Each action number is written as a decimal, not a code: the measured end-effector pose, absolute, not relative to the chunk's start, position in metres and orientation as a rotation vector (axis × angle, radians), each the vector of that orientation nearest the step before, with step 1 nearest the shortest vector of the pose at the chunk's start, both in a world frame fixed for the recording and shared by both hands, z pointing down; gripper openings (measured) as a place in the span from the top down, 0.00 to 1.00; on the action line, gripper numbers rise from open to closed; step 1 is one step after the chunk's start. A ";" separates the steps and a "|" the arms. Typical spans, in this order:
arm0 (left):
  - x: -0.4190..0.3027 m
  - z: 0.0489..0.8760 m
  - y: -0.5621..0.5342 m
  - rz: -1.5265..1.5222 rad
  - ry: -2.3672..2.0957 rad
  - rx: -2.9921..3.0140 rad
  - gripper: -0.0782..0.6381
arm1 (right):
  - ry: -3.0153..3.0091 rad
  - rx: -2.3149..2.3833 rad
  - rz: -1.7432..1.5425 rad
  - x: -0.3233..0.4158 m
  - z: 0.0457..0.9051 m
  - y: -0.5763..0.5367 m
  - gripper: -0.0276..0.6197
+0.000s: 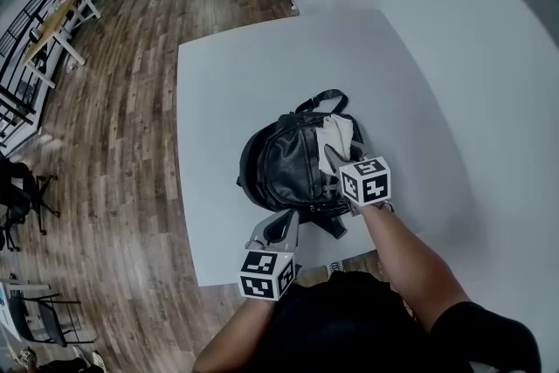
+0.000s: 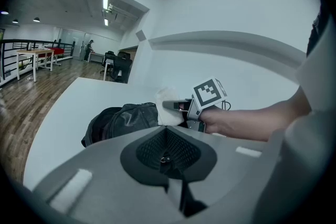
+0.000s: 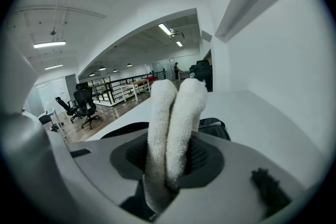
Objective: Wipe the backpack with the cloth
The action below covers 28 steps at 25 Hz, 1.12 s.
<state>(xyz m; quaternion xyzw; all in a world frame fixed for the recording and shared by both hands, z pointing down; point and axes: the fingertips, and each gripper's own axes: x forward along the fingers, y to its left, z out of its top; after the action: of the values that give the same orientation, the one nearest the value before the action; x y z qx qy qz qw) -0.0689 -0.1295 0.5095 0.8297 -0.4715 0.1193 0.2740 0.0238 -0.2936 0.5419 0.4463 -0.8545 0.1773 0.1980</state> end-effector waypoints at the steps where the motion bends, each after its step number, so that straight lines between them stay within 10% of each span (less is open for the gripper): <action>1: -0.066 0.509 -0.130 0.320 -1.264 2.236 0.88 | -2.390 1.254 0.493 0.028 0.541 -0.294 0.76; 28: 0.006 0.505 -0.125 0.294 -1.185 2.293 0.88 | -2.320 1.401 0.432 0.133 0.517 -0.296 0.76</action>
<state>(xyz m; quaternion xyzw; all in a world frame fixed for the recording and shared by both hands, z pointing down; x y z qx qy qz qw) 0.0057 -0.1253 0.5046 0.8502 -0.4396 0.1088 0.2685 0.1326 -0.2956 0.5174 0.5006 -0.8287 0.1543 0.1973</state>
